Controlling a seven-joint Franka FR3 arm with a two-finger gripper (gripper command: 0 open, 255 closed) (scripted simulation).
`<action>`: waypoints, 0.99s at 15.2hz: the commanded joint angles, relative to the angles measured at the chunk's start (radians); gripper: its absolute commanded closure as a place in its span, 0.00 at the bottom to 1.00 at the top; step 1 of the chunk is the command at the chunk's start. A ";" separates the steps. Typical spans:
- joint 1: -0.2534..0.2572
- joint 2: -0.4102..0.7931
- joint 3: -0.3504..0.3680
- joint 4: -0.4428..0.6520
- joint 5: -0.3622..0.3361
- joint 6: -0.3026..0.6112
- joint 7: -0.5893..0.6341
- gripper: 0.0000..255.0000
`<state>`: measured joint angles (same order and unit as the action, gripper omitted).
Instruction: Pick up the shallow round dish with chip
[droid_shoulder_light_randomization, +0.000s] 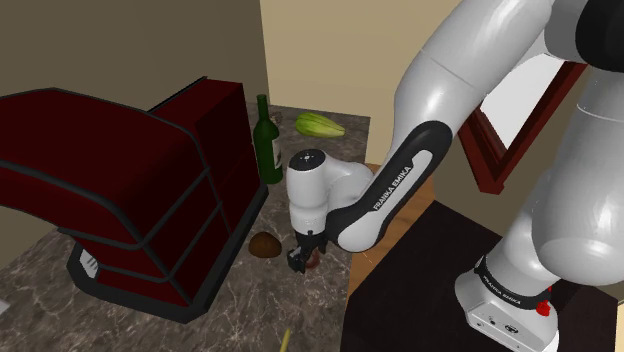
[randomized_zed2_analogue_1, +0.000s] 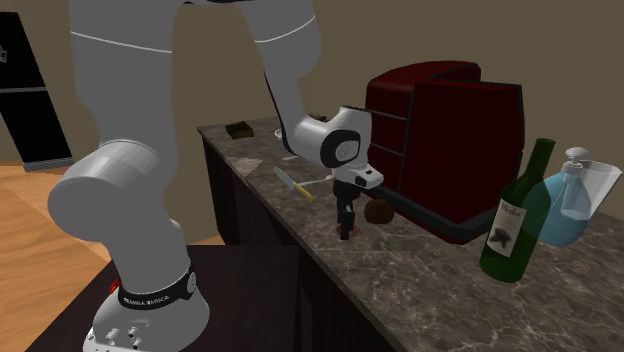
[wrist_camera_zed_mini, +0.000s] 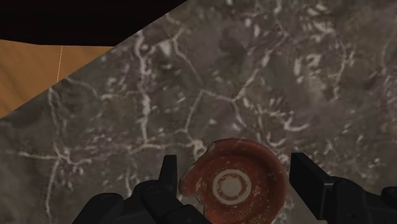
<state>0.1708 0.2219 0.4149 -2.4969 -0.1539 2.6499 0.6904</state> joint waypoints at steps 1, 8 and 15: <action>-0.008 -0.027 0.013 -0.001 0.025 -0.023 -0.017 1.00; -0.026 -0.130 0.045 0.000 0.114 -0.117 -0.080 1.00; -0.029 -0.201 0.053 0.010 0.168 -0.190 -0.118 1.00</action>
